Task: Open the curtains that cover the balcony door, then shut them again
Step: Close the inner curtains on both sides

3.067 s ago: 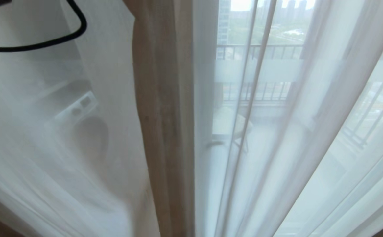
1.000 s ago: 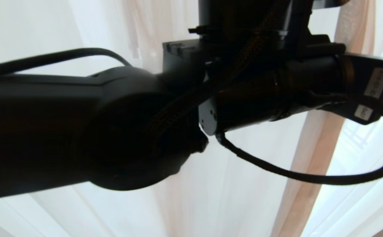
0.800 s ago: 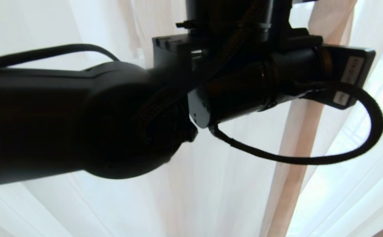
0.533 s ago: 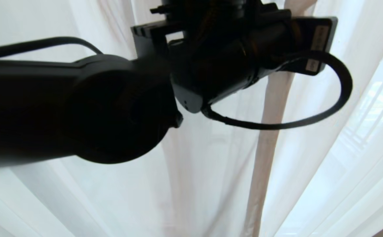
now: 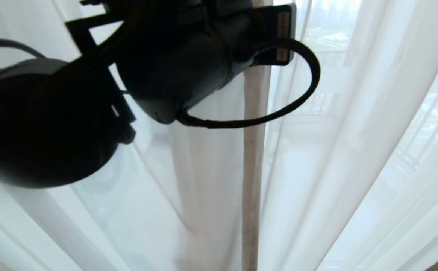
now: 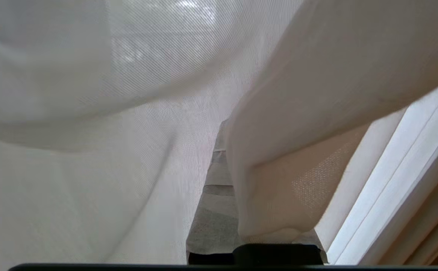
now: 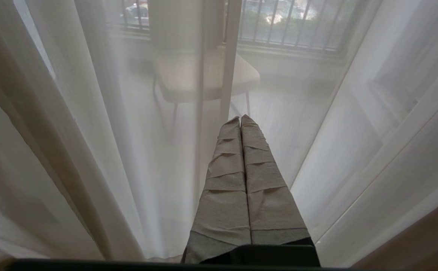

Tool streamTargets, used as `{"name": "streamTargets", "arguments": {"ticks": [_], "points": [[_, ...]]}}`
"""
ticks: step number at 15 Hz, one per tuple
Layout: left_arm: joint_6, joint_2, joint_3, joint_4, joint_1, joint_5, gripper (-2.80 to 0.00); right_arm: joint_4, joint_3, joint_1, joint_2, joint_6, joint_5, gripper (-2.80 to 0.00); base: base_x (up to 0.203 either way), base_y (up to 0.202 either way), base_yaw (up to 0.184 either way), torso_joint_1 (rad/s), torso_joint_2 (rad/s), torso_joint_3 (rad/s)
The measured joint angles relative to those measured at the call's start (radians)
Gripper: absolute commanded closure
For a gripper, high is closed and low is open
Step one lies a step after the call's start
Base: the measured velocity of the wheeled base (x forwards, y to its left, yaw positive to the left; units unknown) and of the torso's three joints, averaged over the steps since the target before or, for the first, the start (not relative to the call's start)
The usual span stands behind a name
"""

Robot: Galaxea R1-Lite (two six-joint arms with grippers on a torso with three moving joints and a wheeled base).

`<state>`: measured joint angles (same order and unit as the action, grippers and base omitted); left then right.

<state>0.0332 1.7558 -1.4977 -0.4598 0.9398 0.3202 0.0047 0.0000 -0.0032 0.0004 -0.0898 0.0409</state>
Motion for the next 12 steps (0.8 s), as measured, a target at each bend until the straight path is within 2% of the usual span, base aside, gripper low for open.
{"name": "streamTargets", "arguments": {"ticks": [7, 10, 12], "points": [[0.023, -0.229, 0.410, -0.001, -0.078, 0.014, 0.00, 0.000, 0.000, 0.000, 0.000, 0.000, 0.000, 0.00, 0.000, 0.000, 0.000, 0.000, 0.00, 0.000], [0.026, -0.296, 0.518, -0.006, -0.117, 0.013, 0.00, 0.000, 0.000, 0.000, 0.000, 0.000, 0.000, 0.00, 0.000, 0.000, 0.000, 0.000, 0.00, 0.000], [0.027, -0.320, 0.550, -0.006, -0.140, 0.012, 0.00, 0.000, 0.000, 0.000, 0.000, 0.000, 0.000, 0.00, 0.000, 0.000, 0.000, 0.000, 0.00, 0.000]]}}
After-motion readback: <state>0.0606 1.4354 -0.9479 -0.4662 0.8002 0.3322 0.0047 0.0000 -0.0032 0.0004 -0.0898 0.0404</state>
